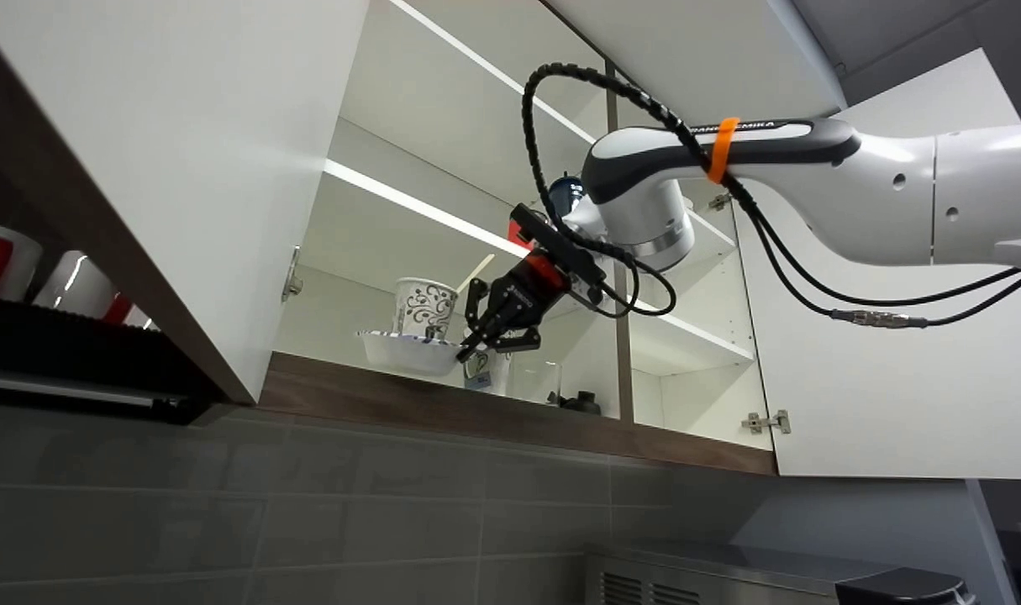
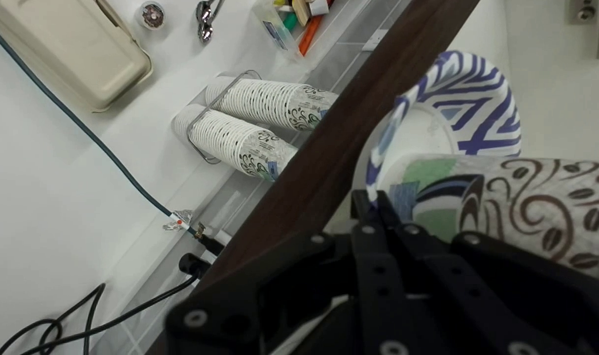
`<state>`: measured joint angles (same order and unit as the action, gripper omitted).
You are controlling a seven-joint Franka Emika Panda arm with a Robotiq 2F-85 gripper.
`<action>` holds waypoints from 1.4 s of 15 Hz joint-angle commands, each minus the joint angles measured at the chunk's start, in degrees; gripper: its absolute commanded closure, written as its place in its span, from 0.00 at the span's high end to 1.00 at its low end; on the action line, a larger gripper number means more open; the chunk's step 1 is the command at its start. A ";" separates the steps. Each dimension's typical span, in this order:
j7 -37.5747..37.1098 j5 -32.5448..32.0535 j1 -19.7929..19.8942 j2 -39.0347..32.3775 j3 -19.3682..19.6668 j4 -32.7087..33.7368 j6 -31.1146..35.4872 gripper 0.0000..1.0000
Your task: Put the chopsticks in the cup, then put the bowl in the top cabinet
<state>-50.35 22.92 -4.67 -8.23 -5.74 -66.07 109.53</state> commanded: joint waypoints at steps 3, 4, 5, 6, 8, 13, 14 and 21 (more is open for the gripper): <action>-5.05 -3.79 -1.97 -6.28 -0.09 8.79 -0.64 0.00; -7.13 -5.39 -3.49 -9.28 -0.26 12.49 -0.66 0.00; -7.92 -6.13 -4.03 -10.33 -0.24 13.75 -0.70 0.00; -8.93 -7.01 -4.74 -11.77 -0.19 15.33 -0.82 0.00; -10.58 -7.90 -5.88 -14.04 -0.17 18.48 -1.47 0.11; -12.19 -7.51 -6.58 -16.85 0.25 23.23 -1.36 0.57; -12.14 -7.41 -6.48 -17.00 0.24 23.90 -1.44 0.66; -10.38 -5.23 -4.65 -15.98 0.00 25.58 -2.43 1.00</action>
<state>-60.69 16.36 -10.37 -23.73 -5.41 -42.71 109.40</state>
